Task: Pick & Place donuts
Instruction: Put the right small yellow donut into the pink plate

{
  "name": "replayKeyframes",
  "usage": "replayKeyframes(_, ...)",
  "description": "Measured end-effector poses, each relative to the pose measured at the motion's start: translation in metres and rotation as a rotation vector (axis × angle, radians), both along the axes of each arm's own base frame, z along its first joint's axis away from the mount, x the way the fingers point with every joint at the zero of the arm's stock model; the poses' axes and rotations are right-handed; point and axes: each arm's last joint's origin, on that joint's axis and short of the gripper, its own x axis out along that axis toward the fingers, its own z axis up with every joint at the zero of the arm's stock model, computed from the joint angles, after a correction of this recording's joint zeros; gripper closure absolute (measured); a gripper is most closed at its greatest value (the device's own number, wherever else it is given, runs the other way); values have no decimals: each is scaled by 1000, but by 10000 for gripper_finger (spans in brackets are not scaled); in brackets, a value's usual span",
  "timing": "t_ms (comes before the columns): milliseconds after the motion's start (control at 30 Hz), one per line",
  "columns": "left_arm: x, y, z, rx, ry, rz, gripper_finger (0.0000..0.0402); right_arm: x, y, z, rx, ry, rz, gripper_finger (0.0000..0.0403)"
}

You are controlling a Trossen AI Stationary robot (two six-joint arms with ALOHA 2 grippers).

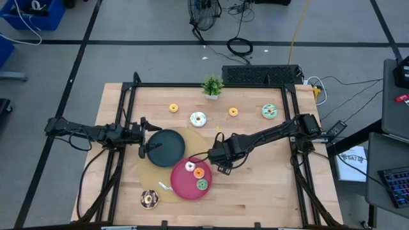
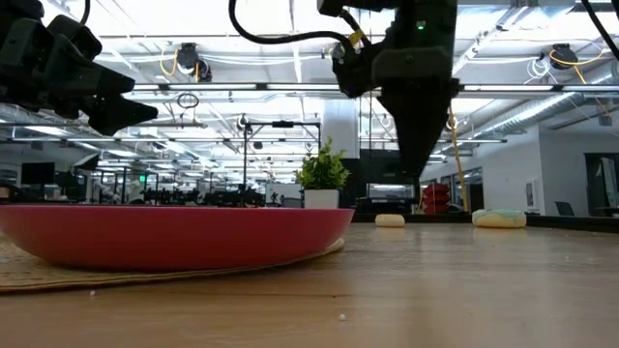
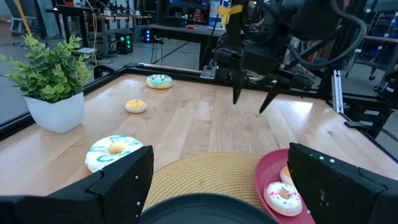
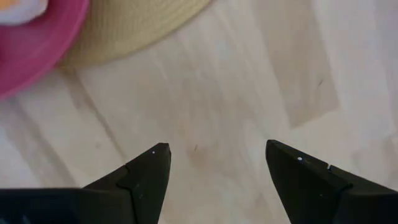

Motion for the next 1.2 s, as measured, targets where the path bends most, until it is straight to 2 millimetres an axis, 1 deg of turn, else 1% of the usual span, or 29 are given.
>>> replayKeyframes(167, 0, 0, 0, 0, 0, 0, 36, 10, 0, 1, 49, -83, 74, 149)
replayKeyframes(300, 0, 0, 0, 0, 1, 0, 36, 17, 4, 7, 60, -166, 212, 149)
replayKeyframes(433, 0, 0, 0, 0, 0, 0, 36, 19, 10, 26, 53, -299, 324, 149)
replayKeyframes(567, 0, 0, 0, 0, 0, 0, 36, 11, 15, 52, 3, -425, 370, 149)
replayKeyframes(667, 0, 0, 0, 0, 0, 0, 36, -5, 17, 63, -26, -547, 404, 149)
replayKeyframes(767, 0, 0, 0, 0, 0, 0, 36, -29, 16, 61, -9, -692, 413, 149)
replayKeyframes(900, 0, 0, 0, 0, 0, 0, 36, -69, 6, 45, 14, -884, 396, 149)
replayKeyframes(1033, 0, 0, 0, 0, 0, 0, 36, -107, -6, 32, 45, -1141, 350, 149)
replayKeyframes(1133, 0, 0, 0, 0, 0, 0, 36, -129, -16, 21, 42, -1334, 301, 149)
replayKeyframes(1200, 0, 0, 0, 0, 0, 0, 36, -140, -21, 16, -13, -1404, 262, 149)
